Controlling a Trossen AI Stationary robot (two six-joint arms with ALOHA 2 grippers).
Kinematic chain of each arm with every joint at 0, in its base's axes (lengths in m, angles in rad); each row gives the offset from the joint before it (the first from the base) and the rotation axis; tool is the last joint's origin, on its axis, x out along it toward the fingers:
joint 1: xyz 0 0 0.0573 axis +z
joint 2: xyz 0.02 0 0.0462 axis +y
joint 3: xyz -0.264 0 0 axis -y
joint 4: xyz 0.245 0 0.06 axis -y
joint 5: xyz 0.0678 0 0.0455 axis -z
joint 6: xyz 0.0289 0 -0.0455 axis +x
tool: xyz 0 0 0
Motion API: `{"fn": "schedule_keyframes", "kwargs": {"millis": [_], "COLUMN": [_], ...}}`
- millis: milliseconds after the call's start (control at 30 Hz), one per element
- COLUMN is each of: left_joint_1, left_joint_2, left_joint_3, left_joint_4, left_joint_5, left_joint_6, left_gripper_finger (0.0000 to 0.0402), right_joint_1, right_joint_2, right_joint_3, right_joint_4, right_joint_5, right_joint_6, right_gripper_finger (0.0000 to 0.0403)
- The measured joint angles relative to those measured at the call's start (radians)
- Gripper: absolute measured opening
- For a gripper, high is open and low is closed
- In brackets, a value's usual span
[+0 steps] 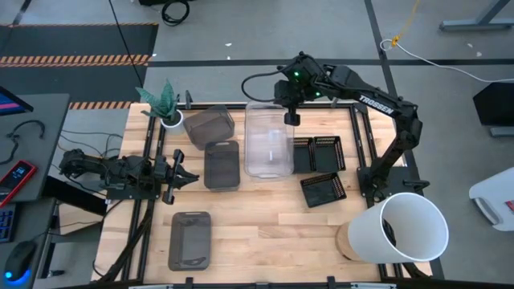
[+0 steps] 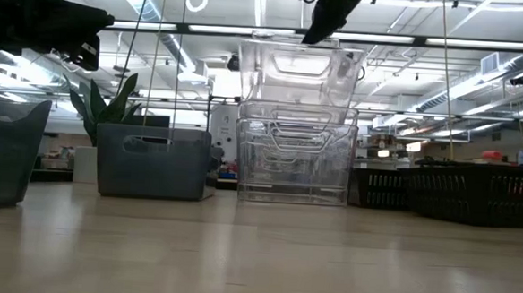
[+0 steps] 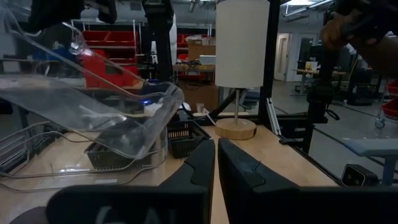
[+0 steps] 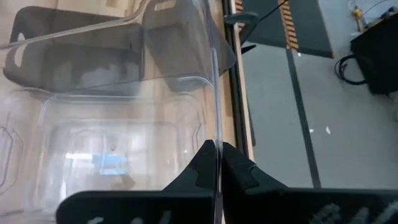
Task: Stack baskets by color
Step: Stack the transparent bin on the transparent bin
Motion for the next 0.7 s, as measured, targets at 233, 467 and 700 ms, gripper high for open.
{"fn": "schedule_keyframes", "kwargs": {"millis": [233,467,700], "left_joint_1": [0.0,0.0,0.0], "left_joint_2": [0.0,0.0,0.0], "left_joint_3": [0.0,0.0,0.0], "left_joint_4": [0.0,0.0,-0.001], "left_joint_5": [0.0,0.0,0.0], "left_joint_6": [0.0,0.0,0.0], "left_gripper_finger": [0.0035,0.0032,0.003], "right_joint_1": [-0.009,-0.017,-0.036], "right_joint_2": [0.0,0.0,0.0], "right_joint_3": [-0.071,-0.148,-0.231], "right_joint_4": [0.041,0.071,0.113], "right_joint_5": [-0.022,-0.057,-0.114], "right_joint_6": [0.0,0.009,0.043], "right_gripper_finger": [0.0004,0.0004,0.0004]}}
